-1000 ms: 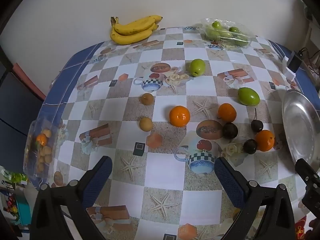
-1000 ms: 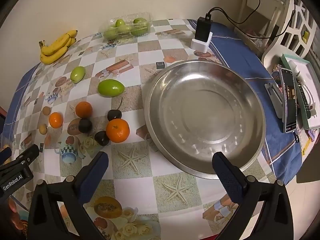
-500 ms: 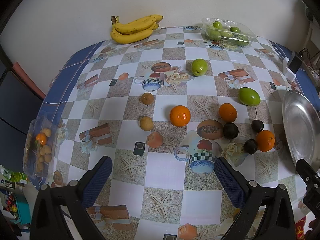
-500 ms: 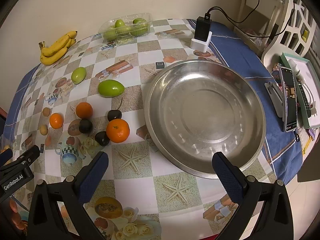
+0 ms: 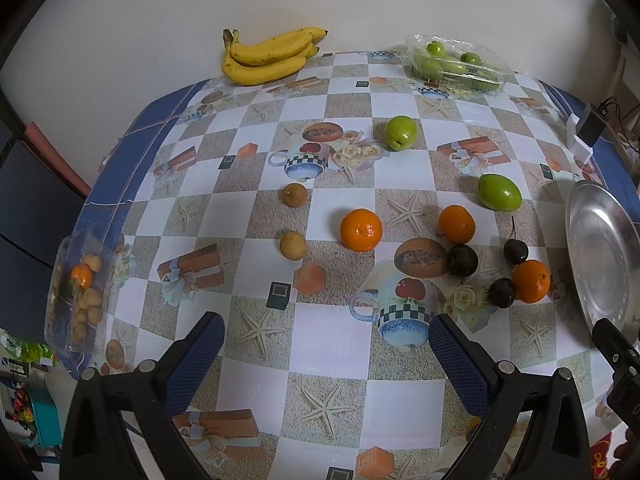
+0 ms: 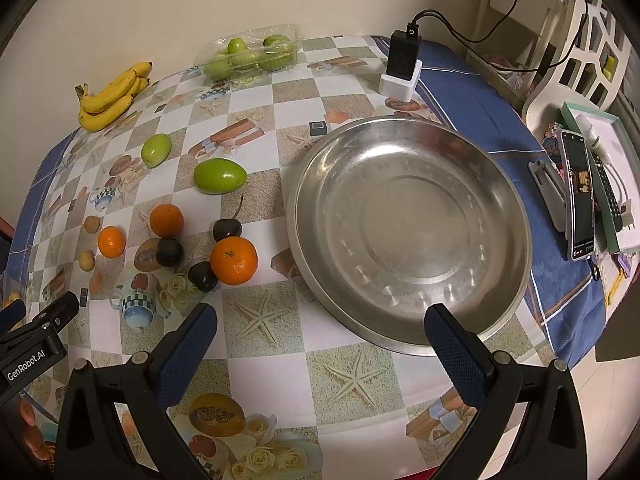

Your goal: Organize fruits

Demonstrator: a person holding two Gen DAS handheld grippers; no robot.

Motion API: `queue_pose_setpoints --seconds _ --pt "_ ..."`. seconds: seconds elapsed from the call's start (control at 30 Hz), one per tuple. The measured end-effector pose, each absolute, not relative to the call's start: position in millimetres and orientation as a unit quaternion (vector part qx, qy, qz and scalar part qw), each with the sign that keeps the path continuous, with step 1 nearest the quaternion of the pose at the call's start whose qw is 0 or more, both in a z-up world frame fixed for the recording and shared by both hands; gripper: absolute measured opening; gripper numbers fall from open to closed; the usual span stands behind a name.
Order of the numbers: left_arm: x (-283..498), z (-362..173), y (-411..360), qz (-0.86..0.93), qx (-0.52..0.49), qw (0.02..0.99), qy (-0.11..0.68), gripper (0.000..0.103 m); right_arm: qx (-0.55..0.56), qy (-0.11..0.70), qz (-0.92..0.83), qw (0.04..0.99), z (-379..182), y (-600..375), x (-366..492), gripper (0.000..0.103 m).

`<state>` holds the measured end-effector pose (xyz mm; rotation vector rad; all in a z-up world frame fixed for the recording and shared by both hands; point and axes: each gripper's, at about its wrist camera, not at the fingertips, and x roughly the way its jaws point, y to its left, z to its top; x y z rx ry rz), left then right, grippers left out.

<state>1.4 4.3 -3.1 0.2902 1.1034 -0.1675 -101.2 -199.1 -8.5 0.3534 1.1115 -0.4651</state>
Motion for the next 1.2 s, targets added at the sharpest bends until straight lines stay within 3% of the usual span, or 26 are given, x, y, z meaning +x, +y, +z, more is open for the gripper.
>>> queue_pose_setpoints --seconds 1.2 --pt "2.7 -3.9 5.3 -0.080 0.136 0.837 0.524 0.103 0.168 0.525 -0.218 0.805 -11.8 -199.6 -100.4 0.103"
